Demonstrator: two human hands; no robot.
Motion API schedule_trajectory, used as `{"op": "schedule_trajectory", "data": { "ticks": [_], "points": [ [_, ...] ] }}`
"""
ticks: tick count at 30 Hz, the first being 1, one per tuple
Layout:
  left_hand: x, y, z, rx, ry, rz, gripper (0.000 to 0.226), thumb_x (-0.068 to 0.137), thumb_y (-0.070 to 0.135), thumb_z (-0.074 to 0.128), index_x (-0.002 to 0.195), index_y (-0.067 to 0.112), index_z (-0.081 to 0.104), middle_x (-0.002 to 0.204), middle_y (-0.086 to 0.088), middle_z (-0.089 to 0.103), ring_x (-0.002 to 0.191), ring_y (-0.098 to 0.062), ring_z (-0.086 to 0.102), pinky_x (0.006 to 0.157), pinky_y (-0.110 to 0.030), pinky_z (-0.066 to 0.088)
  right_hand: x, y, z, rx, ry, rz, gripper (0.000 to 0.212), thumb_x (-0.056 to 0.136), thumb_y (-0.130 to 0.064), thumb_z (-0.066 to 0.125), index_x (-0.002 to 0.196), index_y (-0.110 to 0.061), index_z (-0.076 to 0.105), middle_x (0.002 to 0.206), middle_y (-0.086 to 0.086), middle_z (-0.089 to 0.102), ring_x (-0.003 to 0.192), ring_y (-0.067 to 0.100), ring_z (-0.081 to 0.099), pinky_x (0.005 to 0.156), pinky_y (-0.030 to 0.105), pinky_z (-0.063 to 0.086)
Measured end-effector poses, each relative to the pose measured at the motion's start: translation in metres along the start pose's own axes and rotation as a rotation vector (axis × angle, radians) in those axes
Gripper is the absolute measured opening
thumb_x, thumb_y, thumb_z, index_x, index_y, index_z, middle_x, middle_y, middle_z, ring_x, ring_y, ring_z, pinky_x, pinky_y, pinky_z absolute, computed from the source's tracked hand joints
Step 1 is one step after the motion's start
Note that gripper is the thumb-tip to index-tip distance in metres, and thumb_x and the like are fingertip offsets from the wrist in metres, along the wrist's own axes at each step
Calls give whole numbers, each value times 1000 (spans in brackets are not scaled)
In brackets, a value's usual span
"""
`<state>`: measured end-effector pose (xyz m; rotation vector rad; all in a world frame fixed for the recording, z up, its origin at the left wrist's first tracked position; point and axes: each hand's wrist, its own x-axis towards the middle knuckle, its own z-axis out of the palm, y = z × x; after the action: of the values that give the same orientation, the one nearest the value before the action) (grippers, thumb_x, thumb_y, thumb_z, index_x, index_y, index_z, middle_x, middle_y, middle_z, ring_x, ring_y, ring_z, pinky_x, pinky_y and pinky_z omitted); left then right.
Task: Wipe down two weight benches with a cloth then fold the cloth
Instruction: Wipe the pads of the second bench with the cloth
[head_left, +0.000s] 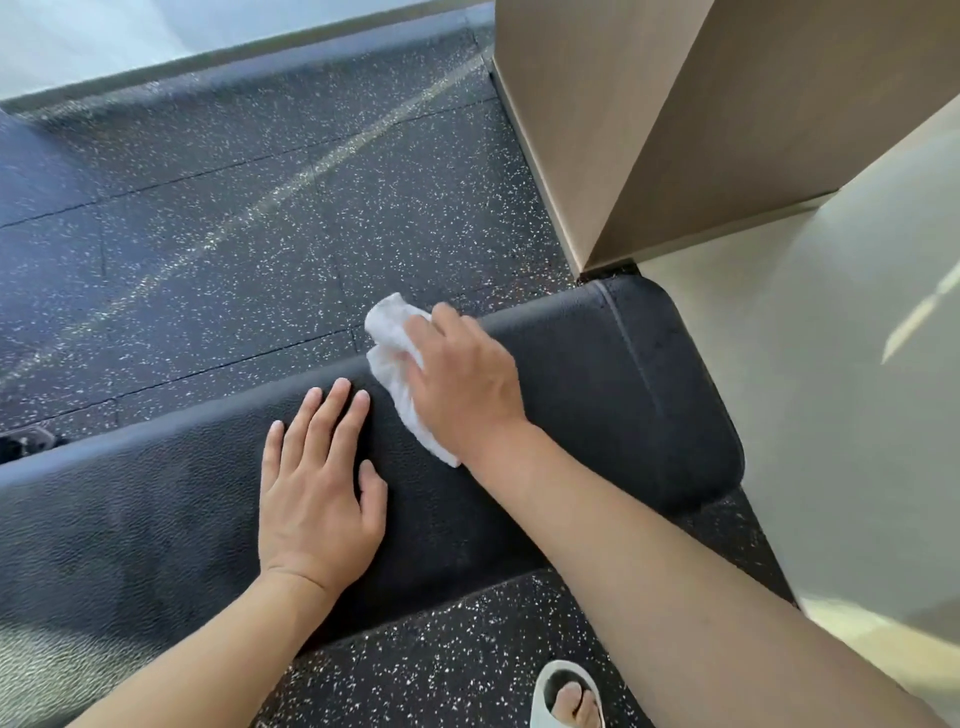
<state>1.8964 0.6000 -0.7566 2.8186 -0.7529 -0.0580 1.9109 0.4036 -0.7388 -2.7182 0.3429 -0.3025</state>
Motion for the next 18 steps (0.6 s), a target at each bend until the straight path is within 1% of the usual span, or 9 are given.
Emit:
{"op": "schedule_trajectory", "data": {
  "ticks": [3, 6, 8, 9, 11, 13, 15, 17, 18],
  "points": [
    [0, 1, 0, -3, 3, -1, 68, 94, 33, 38, 161, 20, 41, 171, 1, 32, 161, -23, 22, 131, -52, 13, -64, 16, -22, 78, -90, -221, 20, 92, -28, 62, 107, -17, 70, 94, 4, 61, 77, 25, 56, 60, 38, 48],
    [0, 1, 0, -13, 30, -1, 67, 94, 32, 39, 159, 18, 43, 170, 0, 34, 160, -25, 25, 131, -51, 14, -105, 75, -53, 63, -133, -390, 15, 96, -23, 62, 108, -16, 68, 88, 1, 54, 71, 22, 47, 59, 35, 43],
    [0, 2, 1, -25, 43, 4, 67, 94, 33, 39, 159, 19, 44, 170, 0, 35, 160, -25, 25, 131, -51, 13, -106, 118, -73, -1, -150, -461, 15, 98, -22, 59, 111, -15, 66, 89, 2, 51, 71, 24, 47, 58, 36, 44],
    [1, 2, 1, -28, 46, 4, 67, 94, 33, 39, 159, 19, 43, 170, 0, 35, 160, -25, 25, 132, -50, 12, -97, 135, -78, -37, -140, -450, 17, 98, -23, 58, 110, -15, 65, 90, 3, 53, 73, 26, 51, 58, 39, 46],
    [1, 0, 2, -29, 44, 3, 67, 94, 34, 39, 160, 20, 42, 170, 1, 34, 160, -24, 24, 132, -50, 11, -66, 152, -78, -110, -57, -304, 22, 96, -27, 55, 109, -12, 66, 93, 5, 56, 79, 31, 58, 57, 38, 48],
    [0, -1, 3, -23, 39, 6, 67, 94, 34, 39, 160, 21, 42, 170, 2, 33, 160, -24, 24, 132, -51, 12, -29, 145, -67, -154, 54, -91, 25, 95, -27, 51, 107, -10, 65, 93, 8, 56, 82, 35, 60, 56, 34, 38],
    [-1, -1, 2, -27, 36, 7, 66, 95, 35, 39, 160, 21, 42, 170, 2, 34, 160, -24, 24, 131, -52, 14, -2, 124, -49, -168, 101, 77, 25, 98, -27, 52, 112, -11, 64, 99, 11, 57, 89, 37, 59, 60, 36, 35],
    [0, 1, 1, -33, 42, 10, 66, 95, 35, 39, 159, 21, 42, 170, 2, 34, 160, -24, 24, 131, -52, 14, 10, 92, -36, -174, 101, 196, 28, 99, -30, 55, 122, -15, 61, 110, 12, 58, 99, 36, 60, 66, 42, 43],
    [0, 0, 1, -24, 40, 13, 66, 95, 35, 39, 159, 21, 42, 170, 1, 34, 160, -24, 25, 131, -52, 14, 6, 72, -30, -182, 95, 214, 30, 99, -31, 57, 124, -16, 61, 113, 12, 58, 100, 35, 60, 68, 42, 47]
  ]
}}
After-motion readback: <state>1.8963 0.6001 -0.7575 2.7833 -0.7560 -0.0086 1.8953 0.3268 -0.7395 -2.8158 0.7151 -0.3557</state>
